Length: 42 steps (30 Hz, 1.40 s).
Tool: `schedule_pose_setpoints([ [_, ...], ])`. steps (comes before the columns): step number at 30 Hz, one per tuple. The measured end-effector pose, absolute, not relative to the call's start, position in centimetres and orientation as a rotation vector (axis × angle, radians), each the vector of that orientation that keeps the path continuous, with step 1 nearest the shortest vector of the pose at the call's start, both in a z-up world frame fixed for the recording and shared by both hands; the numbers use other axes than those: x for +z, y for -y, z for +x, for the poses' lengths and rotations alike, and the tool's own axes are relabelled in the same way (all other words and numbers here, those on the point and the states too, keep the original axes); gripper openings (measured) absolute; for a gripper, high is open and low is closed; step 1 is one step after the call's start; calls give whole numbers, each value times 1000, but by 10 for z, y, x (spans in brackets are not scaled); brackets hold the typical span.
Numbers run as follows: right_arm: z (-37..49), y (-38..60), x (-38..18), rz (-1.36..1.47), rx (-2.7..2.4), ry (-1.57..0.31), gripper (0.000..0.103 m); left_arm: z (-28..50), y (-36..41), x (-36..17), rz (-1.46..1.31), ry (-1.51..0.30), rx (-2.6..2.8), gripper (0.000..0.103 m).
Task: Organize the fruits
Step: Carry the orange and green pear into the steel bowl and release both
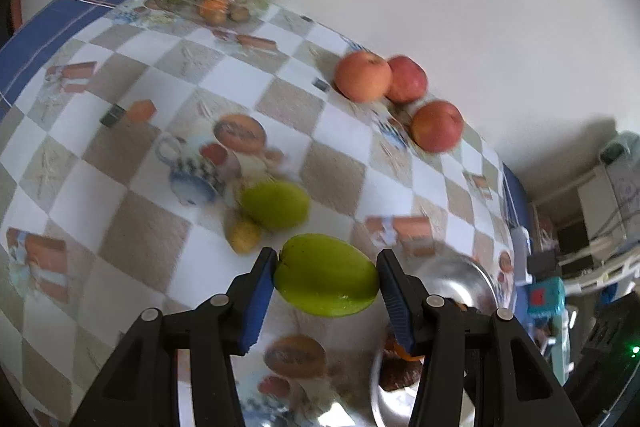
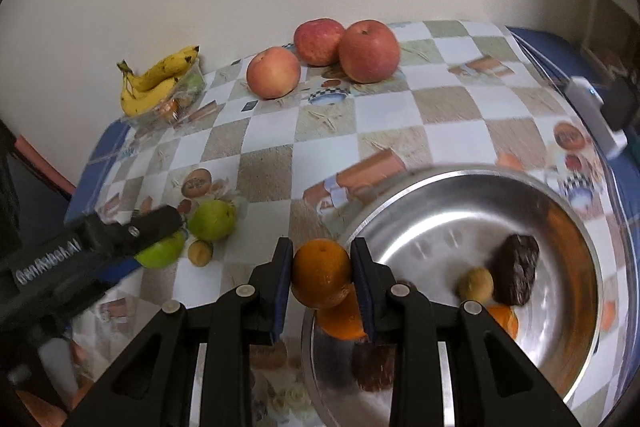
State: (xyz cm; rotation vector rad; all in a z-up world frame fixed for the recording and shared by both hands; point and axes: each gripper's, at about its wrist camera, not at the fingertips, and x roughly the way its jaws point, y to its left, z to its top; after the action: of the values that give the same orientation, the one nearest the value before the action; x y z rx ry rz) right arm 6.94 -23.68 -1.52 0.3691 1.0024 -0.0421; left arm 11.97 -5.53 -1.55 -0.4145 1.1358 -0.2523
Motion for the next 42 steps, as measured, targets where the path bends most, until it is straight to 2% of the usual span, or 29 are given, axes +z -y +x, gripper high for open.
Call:
schedule_pose_setpoints([
  [11, 47, 285, -12, 445, -164, -981, 31, 91, 120, -14, -322, -1156, -405, 54],
  [20, 49, 326, -30, 515, -227, -969, 31, 105, 158, -33, -312, -1164, -487, 54],
  [35, 62, 332, -46, 484, -253, -996, 32, 116, 158, -38, -366, -1211, -544, 56],
  [37, 61, 331, -41, 463, -265, -986, 41, 118, 150, -30, -384, -1198, -540, 56],
  [42, 62, 323, -28, 435, -256, -954, 41, 126, 108, -13, -332, -1154, -365, 62],
])
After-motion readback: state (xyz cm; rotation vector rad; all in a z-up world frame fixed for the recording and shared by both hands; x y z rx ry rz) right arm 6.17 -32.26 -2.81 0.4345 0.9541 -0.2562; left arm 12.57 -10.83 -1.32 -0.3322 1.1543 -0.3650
